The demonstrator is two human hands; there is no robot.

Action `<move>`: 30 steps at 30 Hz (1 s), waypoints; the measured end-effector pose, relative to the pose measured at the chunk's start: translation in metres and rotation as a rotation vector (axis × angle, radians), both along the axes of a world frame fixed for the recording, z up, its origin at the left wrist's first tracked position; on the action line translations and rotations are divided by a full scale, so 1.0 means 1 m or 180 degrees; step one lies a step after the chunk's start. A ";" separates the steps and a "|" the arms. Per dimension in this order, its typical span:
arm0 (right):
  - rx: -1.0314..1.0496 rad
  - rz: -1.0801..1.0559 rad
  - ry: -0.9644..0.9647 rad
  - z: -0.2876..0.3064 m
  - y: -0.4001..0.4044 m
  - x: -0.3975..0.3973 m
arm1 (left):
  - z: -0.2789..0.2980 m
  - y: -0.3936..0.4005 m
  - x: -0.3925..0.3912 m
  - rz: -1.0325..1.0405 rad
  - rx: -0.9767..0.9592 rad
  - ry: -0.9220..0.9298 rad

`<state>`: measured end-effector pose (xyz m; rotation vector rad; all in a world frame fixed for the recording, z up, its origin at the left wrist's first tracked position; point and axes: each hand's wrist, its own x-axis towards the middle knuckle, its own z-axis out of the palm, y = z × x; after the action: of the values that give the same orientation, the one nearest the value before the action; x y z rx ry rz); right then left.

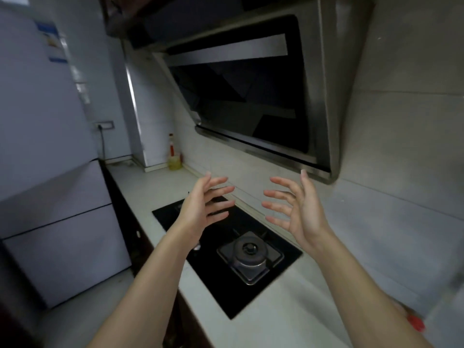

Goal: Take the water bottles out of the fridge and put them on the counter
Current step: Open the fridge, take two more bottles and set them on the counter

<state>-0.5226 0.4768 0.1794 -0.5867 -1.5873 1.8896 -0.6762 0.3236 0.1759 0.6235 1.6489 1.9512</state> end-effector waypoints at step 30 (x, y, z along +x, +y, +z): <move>-0.0072 0.1613 -0.0060 -0.022 -0.273 -0.422 | -0.019 -0.330 -0.317 0.1640 0.0004 -0.0038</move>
<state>-0.9448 0.2041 0.1573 -0.2181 -1.8553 2.2665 -0.9929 -0.0069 0.1565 0.1905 1.9403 2.2941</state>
